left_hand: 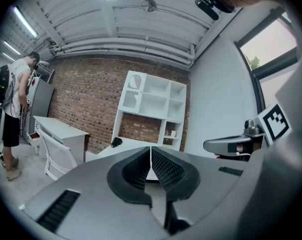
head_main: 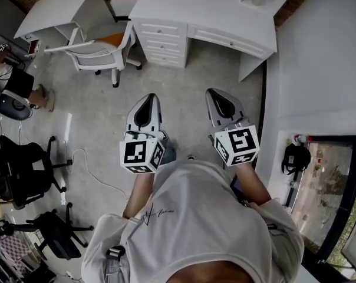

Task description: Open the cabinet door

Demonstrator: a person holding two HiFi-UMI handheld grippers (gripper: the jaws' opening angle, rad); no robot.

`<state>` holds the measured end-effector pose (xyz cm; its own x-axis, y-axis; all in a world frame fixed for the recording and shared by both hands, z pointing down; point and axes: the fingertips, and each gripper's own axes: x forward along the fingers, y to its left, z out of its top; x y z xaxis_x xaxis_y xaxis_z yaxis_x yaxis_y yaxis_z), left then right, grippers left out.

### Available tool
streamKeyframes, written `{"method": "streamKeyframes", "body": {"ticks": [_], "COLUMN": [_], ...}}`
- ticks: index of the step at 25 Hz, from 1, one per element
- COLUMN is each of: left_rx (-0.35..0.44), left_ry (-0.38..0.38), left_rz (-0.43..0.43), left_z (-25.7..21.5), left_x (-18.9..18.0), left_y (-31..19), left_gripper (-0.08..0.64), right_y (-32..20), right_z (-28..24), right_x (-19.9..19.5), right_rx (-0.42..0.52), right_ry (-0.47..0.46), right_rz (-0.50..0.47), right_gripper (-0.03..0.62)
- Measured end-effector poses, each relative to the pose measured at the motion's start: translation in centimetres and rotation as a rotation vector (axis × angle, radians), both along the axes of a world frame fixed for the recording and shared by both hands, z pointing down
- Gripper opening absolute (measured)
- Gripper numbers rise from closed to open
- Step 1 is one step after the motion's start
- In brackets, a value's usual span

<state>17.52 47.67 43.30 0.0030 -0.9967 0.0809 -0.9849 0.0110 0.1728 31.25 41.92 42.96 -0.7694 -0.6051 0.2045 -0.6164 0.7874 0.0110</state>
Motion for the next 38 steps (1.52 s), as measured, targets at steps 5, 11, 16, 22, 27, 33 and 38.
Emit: {"method": "streamKeyframes", "body": {"ticks": [5,11,16,22,27,33,38], "left_rx": [0.013,0.01,0.024,0.03,0.029,0.011,-0.016], "left_ry": [-0.01,-0.034,-0.07,-0.096,-0.114,-0.069,-0.098], "left_rz": [0.023,0.062,0.096,0.112,0.154,0.163,0.184], "left_z": [-1.3,-2.2,-3.0,-2.9,-2.5,-1.2,-0.5], "left_x": [-4.1,-9.3,-13.2,-17.2,-17.2,-17.4,-18.0], "left_y": [-3.0,-5.7,-8.1,-10.2,-11.9,-14.0,-18.0], "left_gripper": [0.017,0.017,0.017,0.017,0.017,0.017,0.017], "right_y": [-2.4,-4.0,-5.5,-6.9,-8.6,-11.1,-15.3], "right_z": [-0.9,-1.6,-2.3,-2.2,-1.1,-0.6,-0.2], "right_x": [-5.2,-11.6,-16.7,-20.1,-20.3,-21.0,-22.3], "right_rx": [0.013,0.021,0.047,0.069,0.052,0.037,0.042], "right_ry": [0.017,0.041,0.055,0.104,0.162,0.134,0.105], "right_rz": [-0.034,-0.089,-0.122,-0.083,-0.046,-0.047,-0.062], "right_gripper": [0.025,0.025,0.025,0.025,0.025,0.025,0.025]}}
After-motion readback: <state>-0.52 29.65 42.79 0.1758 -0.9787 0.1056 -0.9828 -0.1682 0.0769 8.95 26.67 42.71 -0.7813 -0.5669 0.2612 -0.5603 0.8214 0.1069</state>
